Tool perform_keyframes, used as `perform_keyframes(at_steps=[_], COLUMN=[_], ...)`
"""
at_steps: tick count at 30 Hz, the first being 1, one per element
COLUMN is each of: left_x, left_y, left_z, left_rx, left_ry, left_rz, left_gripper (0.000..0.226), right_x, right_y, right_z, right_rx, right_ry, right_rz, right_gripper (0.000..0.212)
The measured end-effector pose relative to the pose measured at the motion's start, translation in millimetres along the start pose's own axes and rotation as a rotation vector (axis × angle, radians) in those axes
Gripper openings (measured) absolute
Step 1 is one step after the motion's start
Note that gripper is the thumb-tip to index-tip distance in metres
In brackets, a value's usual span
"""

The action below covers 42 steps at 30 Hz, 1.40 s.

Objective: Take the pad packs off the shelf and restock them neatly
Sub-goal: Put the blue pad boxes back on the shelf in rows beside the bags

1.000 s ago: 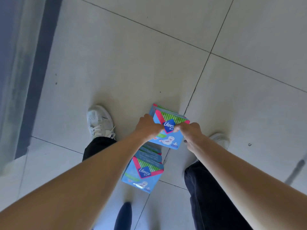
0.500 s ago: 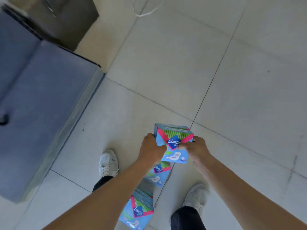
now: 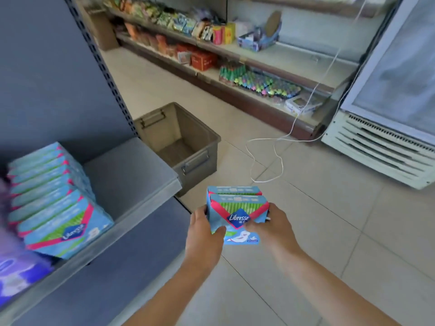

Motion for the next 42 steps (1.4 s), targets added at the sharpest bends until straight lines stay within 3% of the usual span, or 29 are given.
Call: perform_keyframes(at_steps=[5, 13, 17, 30, 42], left_x=[-2, -31, -49, -87, -128], left_y=[-75, -137, -147, -156, -186], left_z=[34, 104, 147, 239, 279], left_rx=[0.171, 0.332, 0.42, 0.875, 1.017], left_ry=[0.021, -0.053, -0.112, -0.26, -0.245], left_rz=[-0.049, -0.161, -0.178, -0.246, -0.347], left_gripper=[0.037, 0.046, 0.038, 0.053, 0.057], right_x=[-57, -131, -157, -180, -199], right_y=[79, 170, 207, 288, 356], right_z=[14, 51, 88, 180, 202], right_rx=[-0.055, -0.118, -0.18, -0.34, -0.347], right_ry=[-0.143, -0.24, -0.314, -0.478, -0.541], right_rz=[-0.034, -0.137, -0.196, -0.297, -0.303], right_gripper=[0.038, 0.052, 0.051, 0.053, 0.054])
Point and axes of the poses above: each hand's wrist, its own z-axis towards the middle knuckle, its own y-axis out of the palm, x = y × z, the point moved 1 cm from there along z, towards the middle knuckle, and after that the axes turned 12 degrees about y, right-handed, at the moved point
